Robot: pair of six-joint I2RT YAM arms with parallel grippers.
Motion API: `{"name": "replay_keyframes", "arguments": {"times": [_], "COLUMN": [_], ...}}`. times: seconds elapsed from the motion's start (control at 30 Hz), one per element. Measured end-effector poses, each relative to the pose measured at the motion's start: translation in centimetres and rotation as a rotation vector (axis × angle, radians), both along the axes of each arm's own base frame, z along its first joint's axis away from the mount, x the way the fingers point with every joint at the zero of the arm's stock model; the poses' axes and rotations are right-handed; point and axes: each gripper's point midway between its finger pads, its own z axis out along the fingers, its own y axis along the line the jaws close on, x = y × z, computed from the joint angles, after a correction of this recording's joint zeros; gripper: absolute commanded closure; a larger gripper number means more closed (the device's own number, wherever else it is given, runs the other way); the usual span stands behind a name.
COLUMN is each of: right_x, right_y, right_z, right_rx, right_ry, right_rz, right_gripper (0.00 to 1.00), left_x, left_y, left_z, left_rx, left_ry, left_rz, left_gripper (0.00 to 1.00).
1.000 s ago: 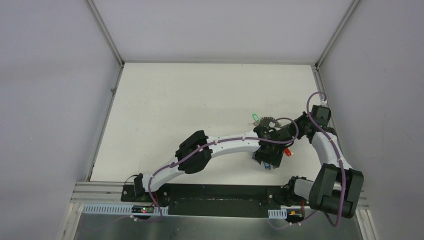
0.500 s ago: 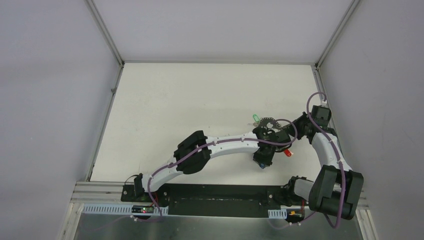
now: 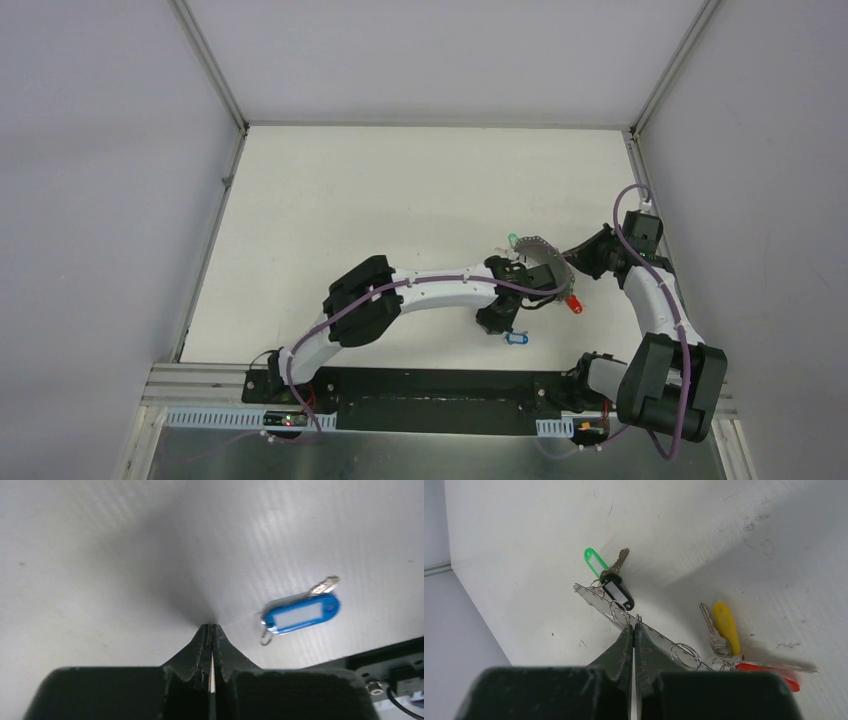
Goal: Put the keys on the keyring
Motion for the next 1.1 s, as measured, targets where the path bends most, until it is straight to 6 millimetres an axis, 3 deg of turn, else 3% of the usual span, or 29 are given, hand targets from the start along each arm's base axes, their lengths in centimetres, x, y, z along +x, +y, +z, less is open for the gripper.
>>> {"name": "replay_keyframes", "arguments": {"times": [0.2,0.33,0.43,0.53,0.7,0.83,1.1], "right_x": [-0.3,-0.5,-0.6,-0.7,-0.7,-0.7,-0.7], "right_y": [1.3,2.6,3.2,3.3,3.3,3.3,3.4], "right_z": [0.2,0.3,0.3,0.2,0.1,0.1,-0.1], "right_rx": [0.047,0.057,0.061,0.063,0.063,0.063,0.067], "right_ry": [-0.005,-0.004,-0.004,0.000,0.006,0.005,0.011], "right_rz": [0.043,0.089,0.113,0.118,0.120,0.120,0.122], "right_gripper": [1.00,1.00,1.00,1.00,1.00,1.00,1.00], "left_x": [0.8,1.4,1.1,0.3,-1.1,-1.8,-2.3], "left_y": [4.3,6.0,5.3,3.0,-0.1,-1.0,-1.8], "left_z": [0.1,1.2,2.4,3.5,3.7,3.4,3.1], "left_rx": [0.058,0.057,0.002,-0.109,-0.259,-0.311,-0.361], "left_ry": [0.004,-0.001,0.011,0.059,0.152,0.201,0.239], "left_rz": [0.044,0.053,0.043,0.029,0.032,0.041,0.064], "left_gripper": [0.97,0.64,0.61,0.61,0.65,0.69,0.69]}}
